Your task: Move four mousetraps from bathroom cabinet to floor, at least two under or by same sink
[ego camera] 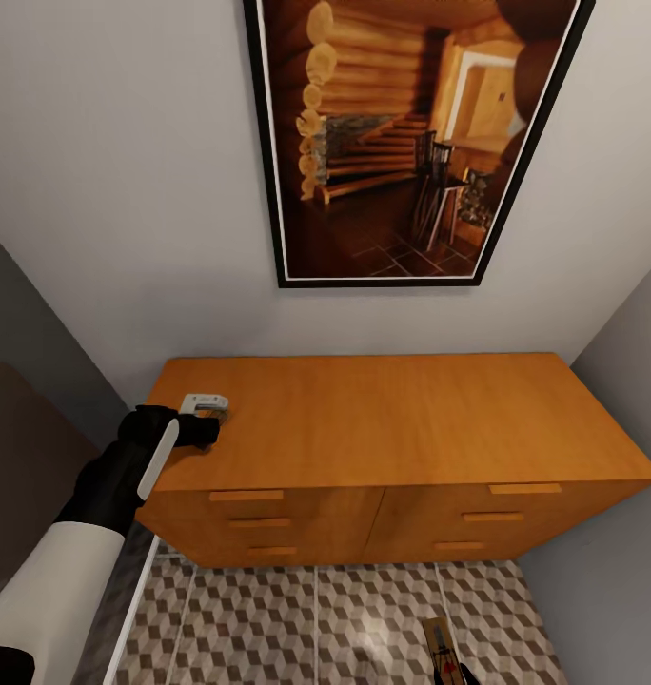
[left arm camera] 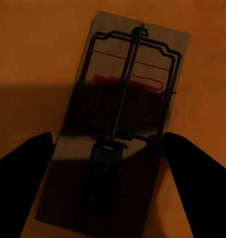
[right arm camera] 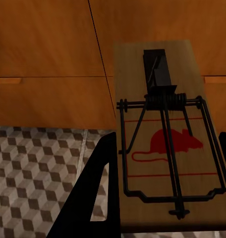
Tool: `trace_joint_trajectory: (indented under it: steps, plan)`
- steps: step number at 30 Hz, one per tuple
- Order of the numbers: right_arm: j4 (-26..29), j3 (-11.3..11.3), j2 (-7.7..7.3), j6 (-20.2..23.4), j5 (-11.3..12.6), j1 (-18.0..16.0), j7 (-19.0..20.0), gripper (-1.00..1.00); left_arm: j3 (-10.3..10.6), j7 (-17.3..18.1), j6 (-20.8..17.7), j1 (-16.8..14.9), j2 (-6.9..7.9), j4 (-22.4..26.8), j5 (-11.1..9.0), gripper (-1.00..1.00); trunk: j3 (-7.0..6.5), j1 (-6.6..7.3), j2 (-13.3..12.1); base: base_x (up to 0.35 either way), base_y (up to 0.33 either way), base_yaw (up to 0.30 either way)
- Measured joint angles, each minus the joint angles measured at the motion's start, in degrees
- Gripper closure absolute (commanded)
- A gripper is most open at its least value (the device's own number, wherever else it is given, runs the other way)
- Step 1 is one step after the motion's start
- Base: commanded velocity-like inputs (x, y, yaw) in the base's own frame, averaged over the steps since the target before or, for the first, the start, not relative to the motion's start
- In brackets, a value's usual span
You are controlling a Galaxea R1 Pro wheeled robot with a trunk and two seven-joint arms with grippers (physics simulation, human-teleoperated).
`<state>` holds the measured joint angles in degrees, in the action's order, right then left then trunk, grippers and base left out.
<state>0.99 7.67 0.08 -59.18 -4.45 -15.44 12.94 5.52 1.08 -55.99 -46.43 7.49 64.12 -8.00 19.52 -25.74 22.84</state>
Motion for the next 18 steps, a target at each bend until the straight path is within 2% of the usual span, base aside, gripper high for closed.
trace_joint_trajectory:
  steps: [18]
  plan:
    - [0.0,0.0,0.00,0.1,0.0,0.0,0.0,1.00,0.0,0.0,0.0,0.0,0.00,0.1,-0.1,1.00,0.00,0.00,0.0,0.000,0.000,0.000]
